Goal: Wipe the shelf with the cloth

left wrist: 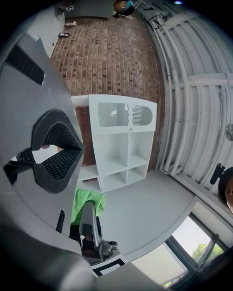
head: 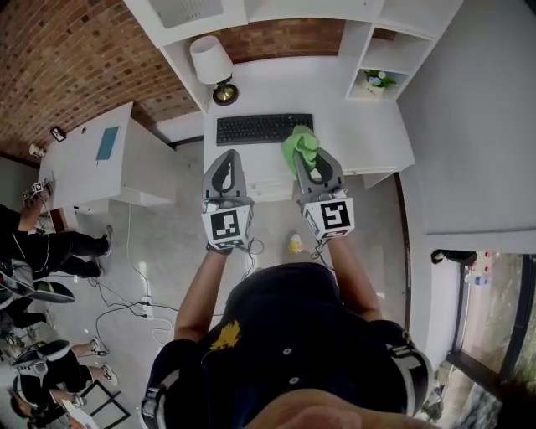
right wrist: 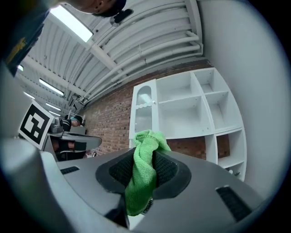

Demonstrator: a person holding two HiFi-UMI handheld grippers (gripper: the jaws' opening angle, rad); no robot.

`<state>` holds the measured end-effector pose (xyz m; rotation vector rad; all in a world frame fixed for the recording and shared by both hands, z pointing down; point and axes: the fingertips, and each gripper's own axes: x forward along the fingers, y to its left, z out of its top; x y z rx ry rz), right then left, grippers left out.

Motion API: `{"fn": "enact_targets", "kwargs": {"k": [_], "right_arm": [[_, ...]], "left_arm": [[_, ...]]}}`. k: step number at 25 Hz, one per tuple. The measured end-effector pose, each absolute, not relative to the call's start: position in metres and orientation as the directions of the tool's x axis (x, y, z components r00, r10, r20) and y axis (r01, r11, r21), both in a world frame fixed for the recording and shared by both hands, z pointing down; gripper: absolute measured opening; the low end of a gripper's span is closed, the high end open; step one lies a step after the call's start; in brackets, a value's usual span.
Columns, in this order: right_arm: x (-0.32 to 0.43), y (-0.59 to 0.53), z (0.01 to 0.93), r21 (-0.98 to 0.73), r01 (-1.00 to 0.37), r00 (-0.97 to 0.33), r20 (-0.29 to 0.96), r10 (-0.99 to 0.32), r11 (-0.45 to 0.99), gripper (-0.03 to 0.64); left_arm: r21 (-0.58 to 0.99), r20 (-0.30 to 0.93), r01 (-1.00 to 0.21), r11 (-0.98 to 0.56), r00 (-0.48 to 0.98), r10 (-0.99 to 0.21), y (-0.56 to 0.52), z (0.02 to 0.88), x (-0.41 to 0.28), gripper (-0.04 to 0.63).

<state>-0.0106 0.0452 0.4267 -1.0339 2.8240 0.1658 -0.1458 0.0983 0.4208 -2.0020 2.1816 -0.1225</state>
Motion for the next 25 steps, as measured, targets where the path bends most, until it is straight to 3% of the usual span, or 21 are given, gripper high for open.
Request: {"fn": "enact_targets", "kwargs": {"k": [8, 14, 18, 25], "right_arm": [[0.005, -0.059, 0.442, -0.004, -0.695, -0.713, -0.127, -0.69, 0.719, 0.084], [-0.002, -0.096, 0.486, -0.042, -0.726, -0.686, -0.02, -0.727, 0.686, 0.084], [-0.021, -0.121, 0.484, 0.02, -0.737, -0.675, 0.005, -0.738, 0.675, 0.084], [-0.045, -0.176, 0.406, 0.171, -0.762, -0.643, -0.083, -0.761, 0.625, 0.084]], "left_arm": [[-0.228, -0.008, -0.97, 0.089, -0.09, -0.996, -0.003, 0.423, -0.16, 0.018], [-0.173, 0.017, -0.982, 0.075, -0.079, -0.997, -0.042, 0.444, -0.18, 0.018], [-0.129, -0.017, -0.99, 0.049, -0.048, -0.999, -0.079, 0.442, -0.2, 0.018], [-0.052, -0.085, -0.996, -0.078, 0.082, -0.993, -0.145, 0.422, -0.204, 0.018]]}}
